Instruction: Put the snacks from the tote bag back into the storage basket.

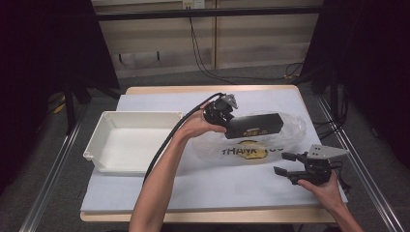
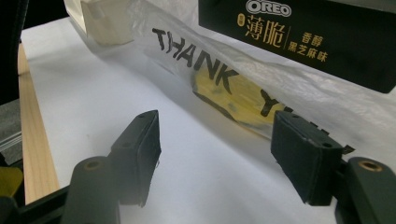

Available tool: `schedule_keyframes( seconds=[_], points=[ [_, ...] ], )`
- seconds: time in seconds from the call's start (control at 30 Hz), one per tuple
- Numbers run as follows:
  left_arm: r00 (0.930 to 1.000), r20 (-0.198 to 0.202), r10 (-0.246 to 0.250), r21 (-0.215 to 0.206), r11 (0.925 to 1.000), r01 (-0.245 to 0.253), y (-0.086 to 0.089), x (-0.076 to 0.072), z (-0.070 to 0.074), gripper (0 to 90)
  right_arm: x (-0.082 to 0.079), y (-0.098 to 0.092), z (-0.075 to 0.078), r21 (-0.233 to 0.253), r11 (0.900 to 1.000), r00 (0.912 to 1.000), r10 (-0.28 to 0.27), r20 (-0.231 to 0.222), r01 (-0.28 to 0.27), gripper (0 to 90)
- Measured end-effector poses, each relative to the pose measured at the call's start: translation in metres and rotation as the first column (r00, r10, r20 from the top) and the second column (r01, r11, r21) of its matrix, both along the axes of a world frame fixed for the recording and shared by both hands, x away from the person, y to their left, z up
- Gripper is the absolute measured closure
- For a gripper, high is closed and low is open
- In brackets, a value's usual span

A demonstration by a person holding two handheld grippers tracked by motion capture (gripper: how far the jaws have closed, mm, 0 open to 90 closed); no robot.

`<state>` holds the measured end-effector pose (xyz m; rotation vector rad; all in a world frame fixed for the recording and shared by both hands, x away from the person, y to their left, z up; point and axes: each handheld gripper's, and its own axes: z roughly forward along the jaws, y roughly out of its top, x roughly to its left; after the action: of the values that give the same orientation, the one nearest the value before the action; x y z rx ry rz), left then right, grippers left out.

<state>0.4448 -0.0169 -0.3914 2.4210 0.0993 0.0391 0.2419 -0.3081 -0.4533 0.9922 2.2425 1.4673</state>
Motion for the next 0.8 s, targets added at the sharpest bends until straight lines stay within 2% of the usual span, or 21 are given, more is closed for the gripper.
schedule_keyframes(
  seconds=[0.1, 0.23, 0.4, 0.57, 0.67, 0.73, 0.8],
  points=[
    [0.9999, 0.01, -0.002, -0.02, 0.9998, 0.002, 0.001, -0.004, 0.005, 43.3, -0.002, -0.003, 0.002, 0.002, 1.0, 0.9998, -0.015, 0.011, 0.015, 32.8],
    [0.9996, 0.029, -0.005, -0.023, 0.9997, 0.006, 0.003, -0.01, 0.013, 43.3, -0.006, -0.008, 0.003, 0.01, 1.0, 0.9994, -0.021, 0.028, 0.021, 32.1],
    [0.9988, 0.048, -0.009, -0.024, 0.9997, 0.01, 0.009, -0.02, 0.021, 43.3, -0.016, -0.011, 0.003, 0.004, 0.998, 0.9961, -0.067, 0.058, 0.067, 29.4],
    [0.9983, 0.058, -0.004, -0.041, 0.9991, 0.007, 0.017, -0.024, 0.031, 43.3, -0.025, -0.014, 0.002, 0.013, 0.995, 0.9939, -0.099, 0.049, 0.098, 27.3],
    [0.998, 0.063, -0.007, -0.019, 0.9998, 0.008, 0.024, -0.028, 0.034, 43.3, -0.031, -0.013, 0.002, 0.016, 0.995, 0.9935, -0.102, 0.051, 0.101, 27.1],
    [0.9975, 0.07, 0.005, -0.025, 0.9997, -0.003, 0.028, -0.032, 0.035, 43.4, -0.035, -0.012, 0.001, 0.018, 0.995, 0.9936, -0.101, 0.05, 0.1, 26.9],
    [0.9978, 0.066, -0.006, -0.017, 0.9998, 0.007, 0.033, -0.034, 0.038, 43.3, -0.038, -0.012, 0.0, 0.018, 0.994, 0.9934, -0.104, 0.049, 0.103, 26.8]
  ],
)
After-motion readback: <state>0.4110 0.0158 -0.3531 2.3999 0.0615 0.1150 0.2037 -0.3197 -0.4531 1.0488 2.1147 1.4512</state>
